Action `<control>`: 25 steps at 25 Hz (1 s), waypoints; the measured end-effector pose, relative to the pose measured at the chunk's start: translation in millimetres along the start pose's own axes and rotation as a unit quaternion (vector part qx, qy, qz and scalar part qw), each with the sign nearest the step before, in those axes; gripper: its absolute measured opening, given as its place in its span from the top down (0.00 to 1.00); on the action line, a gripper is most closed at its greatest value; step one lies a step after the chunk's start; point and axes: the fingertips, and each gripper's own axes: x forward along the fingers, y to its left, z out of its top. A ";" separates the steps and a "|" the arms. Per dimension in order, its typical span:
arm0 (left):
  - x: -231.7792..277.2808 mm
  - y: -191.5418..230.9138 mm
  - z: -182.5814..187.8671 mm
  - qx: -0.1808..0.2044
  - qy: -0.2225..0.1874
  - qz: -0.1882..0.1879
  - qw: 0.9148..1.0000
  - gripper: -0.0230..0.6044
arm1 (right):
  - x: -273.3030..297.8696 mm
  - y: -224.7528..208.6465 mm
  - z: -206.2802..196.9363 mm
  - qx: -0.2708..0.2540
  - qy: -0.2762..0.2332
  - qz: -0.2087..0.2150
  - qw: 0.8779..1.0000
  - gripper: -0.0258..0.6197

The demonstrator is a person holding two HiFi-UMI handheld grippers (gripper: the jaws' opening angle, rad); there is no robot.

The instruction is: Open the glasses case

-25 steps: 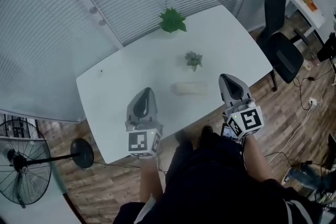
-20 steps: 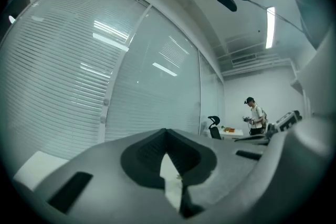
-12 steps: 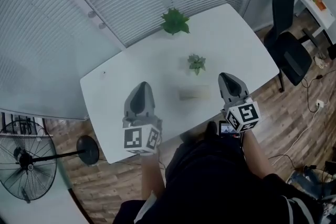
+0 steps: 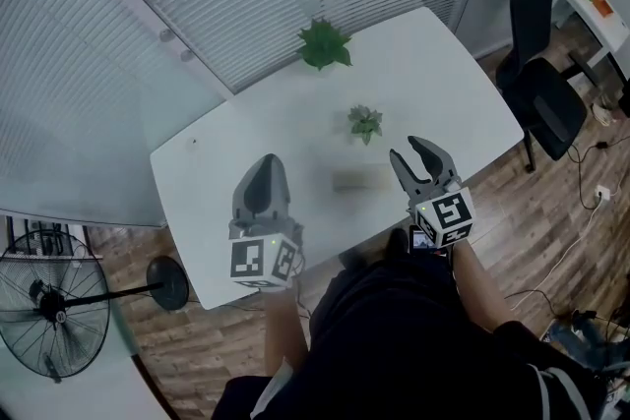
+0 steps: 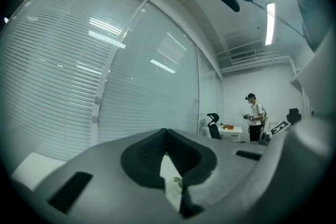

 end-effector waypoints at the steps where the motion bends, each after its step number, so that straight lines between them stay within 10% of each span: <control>1: -0.3 0.2 -0.2 0.000 0.001 0.001 1.000 0.97 | 0.1 -0.9 -0.6 0.001 0.000 0.000 1.000 0.70; 6: -3.8 3.9 -2.4 0.001 0.005 0.007 1.000 0.97 | 9.7 6.3 -26.9 -0.119 0.052 0.013 0.991 0.70; 13: -14.3 4.7 -16.0 0.007 0.023 0.017 1.000 0.97 | 21.8 40.1 -143.7 -0.424 0.149 0.059 0.891 0.68; 18: -21.9 11.5 -19.3 0.011 0.030 0.026 0.999 0.97 | 10.2 60.3 -206.0 -0.494 0.185 0.105 0.843 0.68; 25: -26.9 12.4 -21.0 0.011 0.036 0.032 0.999 0.97 | 15.2 49.7 -224.2 -0.525 0.211 0.082 0.821 0.68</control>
